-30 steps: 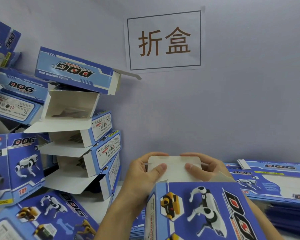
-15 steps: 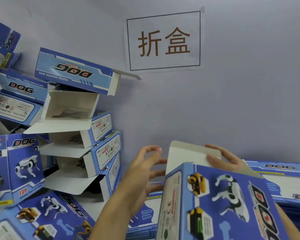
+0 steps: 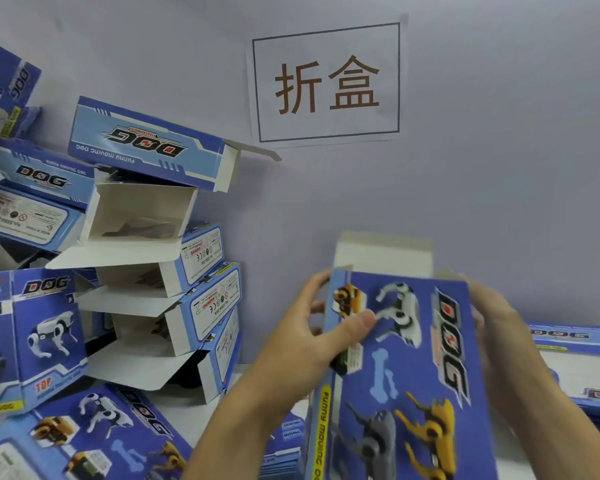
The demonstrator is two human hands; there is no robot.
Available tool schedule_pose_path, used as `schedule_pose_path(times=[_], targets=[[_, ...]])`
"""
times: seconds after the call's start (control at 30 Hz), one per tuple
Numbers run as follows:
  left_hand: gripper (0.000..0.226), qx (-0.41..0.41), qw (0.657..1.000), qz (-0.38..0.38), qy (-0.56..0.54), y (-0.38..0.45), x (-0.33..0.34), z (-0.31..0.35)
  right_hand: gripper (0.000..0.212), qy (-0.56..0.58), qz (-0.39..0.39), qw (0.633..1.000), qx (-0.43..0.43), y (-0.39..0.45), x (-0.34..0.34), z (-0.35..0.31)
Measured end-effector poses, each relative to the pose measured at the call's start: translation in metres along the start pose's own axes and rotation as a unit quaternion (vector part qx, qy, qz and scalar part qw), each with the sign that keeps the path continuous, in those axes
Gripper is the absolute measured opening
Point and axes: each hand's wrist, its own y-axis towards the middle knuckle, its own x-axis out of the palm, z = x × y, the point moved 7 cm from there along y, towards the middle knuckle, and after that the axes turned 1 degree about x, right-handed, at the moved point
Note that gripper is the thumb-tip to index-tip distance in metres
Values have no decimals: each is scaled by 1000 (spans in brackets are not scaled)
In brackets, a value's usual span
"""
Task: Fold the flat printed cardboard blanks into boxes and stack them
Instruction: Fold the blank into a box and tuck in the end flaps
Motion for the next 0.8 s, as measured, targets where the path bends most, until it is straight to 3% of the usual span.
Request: schedule_pose_path(times=[0.1,0.2,0.3,0.43,0.63,0.73,0.8], targets=[[45,82,990,113,-28,3,-22,4,44,-11,-100,995,-3,-7,35,-15],[61,127,981,147,-1,3,-25,9,41,-55,-194,976,-82,-19,59,-26],[61,142,978,150,30,1,-25,9,47,-151,-166,966,-129,-17,65,-26],[47,133,982,123,59,-1,-25,3,56,-157,-156,966,-134,-19,59,-17],[30,101,988,110,39,-3,-29,-11,30,-168,-159,966,-119,-13,54,-1],[33,85,983,164,12,0,-34,-15,26,-143,-189,968,-86,-13,63,5],[23,83,971,225,10,1,-38,-15,23,-128,-160,977,-66,-6,66,5]])
